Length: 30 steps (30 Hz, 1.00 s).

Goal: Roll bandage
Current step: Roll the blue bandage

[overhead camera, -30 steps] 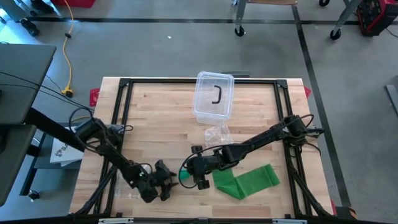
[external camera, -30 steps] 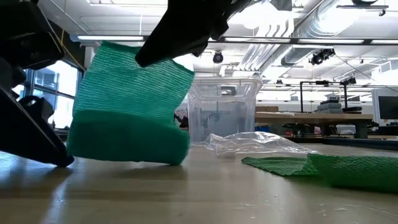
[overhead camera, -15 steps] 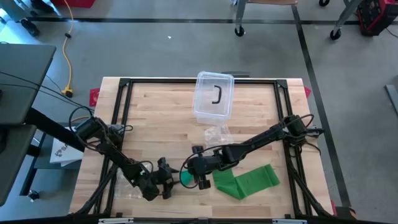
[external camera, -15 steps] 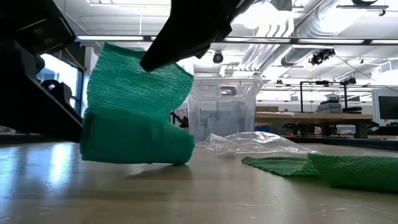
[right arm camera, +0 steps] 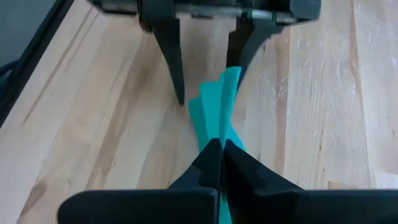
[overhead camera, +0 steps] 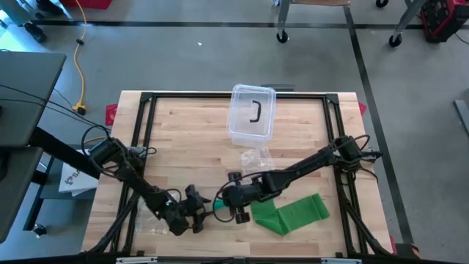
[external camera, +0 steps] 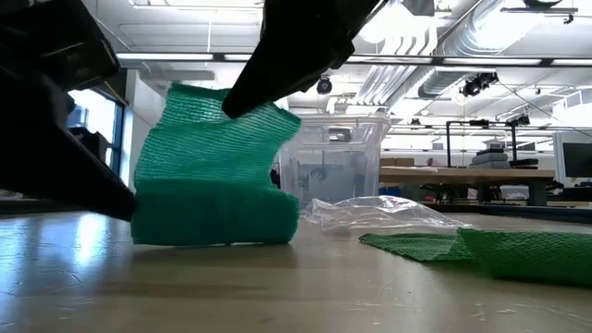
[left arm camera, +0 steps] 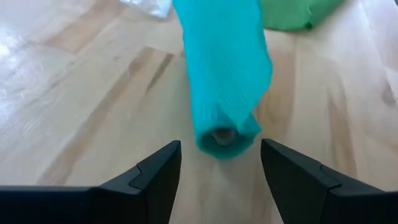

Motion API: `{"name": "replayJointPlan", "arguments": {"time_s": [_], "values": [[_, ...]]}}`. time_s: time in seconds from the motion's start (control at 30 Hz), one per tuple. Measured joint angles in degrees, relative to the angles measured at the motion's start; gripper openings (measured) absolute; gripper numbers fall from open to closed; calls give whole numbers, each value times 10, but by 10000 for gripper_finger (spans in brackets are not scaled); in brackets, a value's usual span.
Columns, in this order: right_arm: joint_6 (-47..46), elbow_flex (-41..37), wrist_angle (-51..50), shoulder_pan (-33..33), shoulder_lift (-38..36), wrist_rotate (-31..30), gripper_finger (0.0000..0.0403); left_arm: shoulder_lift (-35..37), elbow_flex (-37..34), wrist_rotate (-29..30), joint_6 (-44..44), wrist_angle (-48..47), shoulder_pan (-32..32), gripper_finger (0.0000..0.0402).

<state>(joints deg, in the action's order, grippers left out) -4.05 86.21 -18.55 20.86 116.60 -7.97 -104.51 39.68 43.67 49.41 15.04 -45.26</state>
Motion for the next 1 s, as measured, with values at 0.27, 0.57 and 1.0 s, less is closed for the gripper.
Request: {"name": "replayJointPlan", "arguments": {"time_s": [0.27,0.57,1.0], "values": [[0,0,-13,5,0,0,0,0,0,2,-7,-6,-1,216],[0,0,-9,5,0,-1,0,-25,0,17,-52,51,23,195],[-6,0,-9,11,0,0,0,-58,1,21,-171,199,66,104]]}}
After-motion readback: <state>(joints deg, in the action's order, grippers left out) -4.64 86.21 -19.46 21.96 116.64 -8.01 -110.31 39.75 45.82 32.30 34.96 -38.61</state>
